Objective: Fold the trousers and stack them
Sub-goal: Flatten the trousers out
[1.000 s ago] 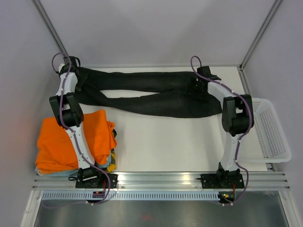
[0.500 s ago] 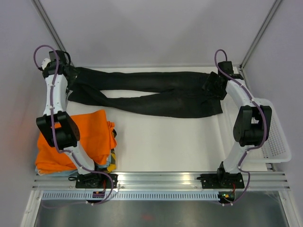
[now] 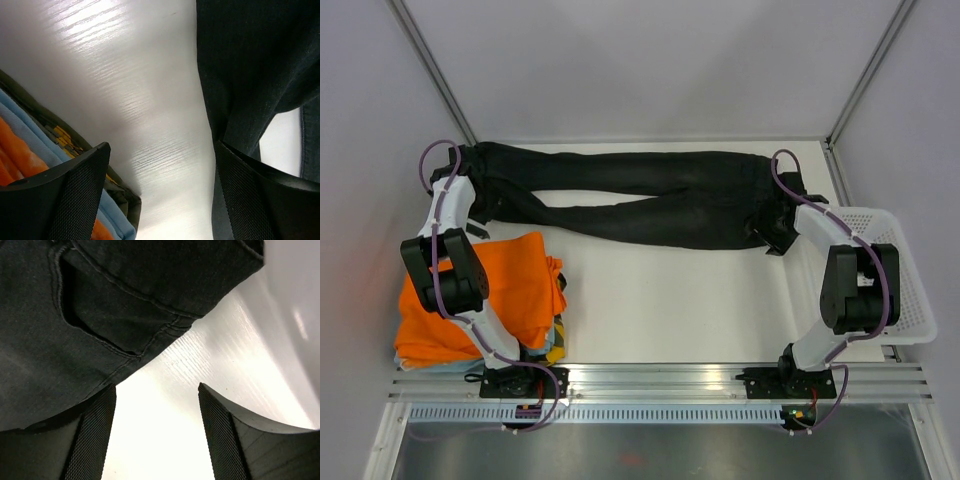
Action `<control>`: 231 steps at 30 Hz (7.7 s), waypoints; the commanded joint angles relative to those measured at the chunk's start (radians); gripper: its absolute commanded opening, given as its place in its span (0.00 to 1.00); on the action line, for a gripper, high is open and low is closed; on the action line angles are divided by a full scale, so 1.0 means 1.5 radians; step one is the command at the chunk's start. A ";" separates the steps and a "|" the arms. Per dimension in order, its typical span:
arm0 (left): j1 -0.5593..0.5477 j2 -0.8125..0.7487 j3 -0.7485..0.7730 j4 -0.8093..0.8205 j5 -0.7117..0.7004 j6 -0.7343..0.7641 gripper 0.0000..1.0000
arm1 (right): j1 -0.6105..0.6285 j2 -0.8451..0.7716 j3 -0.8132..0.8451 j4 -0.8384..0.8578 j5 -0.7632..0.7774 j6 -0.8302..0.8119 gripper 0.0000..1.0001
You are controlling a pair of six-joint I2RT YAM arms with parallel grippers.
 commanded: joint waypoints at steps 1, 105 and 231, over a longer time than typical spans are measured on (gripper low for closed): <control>0.009 -0.001 -0.015 0.043 0.026 -0.021 0.89 | -0.001 -0.012 -0.045 0.076 0.035 0.031 0.72; 0.037 -0.064 0.095 0.021 0.065 0.190 0.80 | 0.067 0.003 0.241 -0.035 -0.119 -0.139 0.82; 0.005 0.385 0.436 0.328 -0.020 0.026 0.77 | 0.041 0.383 0.585 0.102 -0.028 -0.180 0.87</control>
